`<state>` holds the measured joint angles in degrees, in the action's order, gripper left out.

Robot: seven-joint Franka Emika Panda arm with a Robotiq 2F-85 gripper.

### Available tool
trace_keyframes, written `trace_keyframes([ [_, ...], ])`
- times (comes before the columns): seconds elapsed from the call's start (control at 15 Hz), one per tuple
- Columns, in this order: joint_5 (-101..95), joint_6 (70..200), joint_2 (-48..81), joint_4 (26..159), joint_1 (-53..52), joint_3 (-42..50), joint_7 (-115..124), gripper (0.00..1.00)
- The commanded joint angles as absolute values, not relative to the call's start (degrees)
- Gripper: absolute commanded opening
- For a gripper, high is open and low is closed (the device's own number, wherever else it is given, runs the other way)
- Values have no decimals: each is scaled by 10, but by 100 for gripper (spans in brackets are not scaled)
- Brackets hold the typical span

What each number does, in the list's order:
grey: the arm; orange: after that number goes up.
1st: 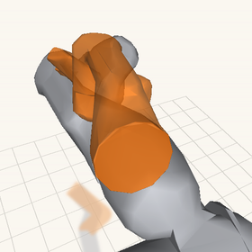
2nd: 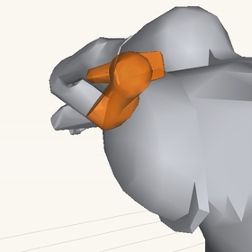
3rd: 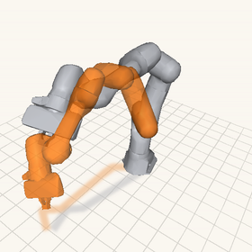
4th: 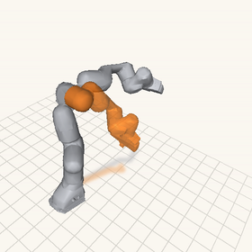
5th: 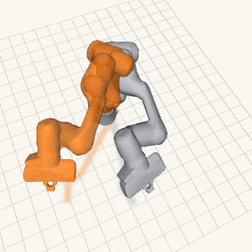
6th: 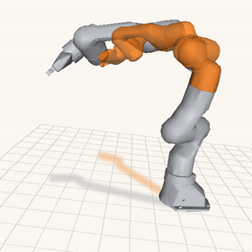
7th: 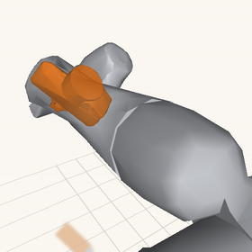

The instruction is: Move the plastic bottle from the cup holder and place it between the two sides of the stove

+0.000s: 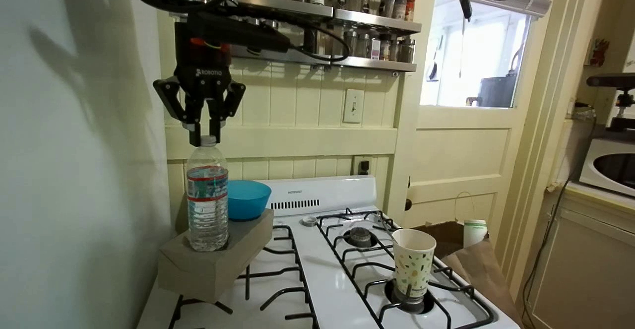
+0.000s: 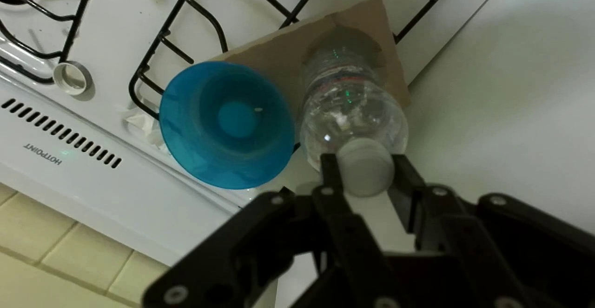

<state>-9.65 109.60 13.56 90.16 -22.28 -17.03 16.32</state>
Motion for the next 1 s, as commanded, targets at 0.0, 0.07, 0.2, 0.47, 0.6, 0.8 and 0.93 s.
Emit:
trace_keyframes([
  [0.0, -97, 1075, 138, 873, -230, -169, 146, 8],
  [0.07, -99, 1073, 138, 869, -231, -169, 144, 8],
  [0.2, -102, 1069, 139, 860, -234, -170, 139, 8],
  [0.47, -100, 1053, 133, 853, -242, -175, 129, 8],
  [0.6, -105, 1023, 117, 864, -249, -179, 136, 8],
  [0.8, -88, 987, 71, 904, -253, -187, 154, 8],
  [0.93, -95, 969, 30, 939, -256, -190, 208, 8],
])
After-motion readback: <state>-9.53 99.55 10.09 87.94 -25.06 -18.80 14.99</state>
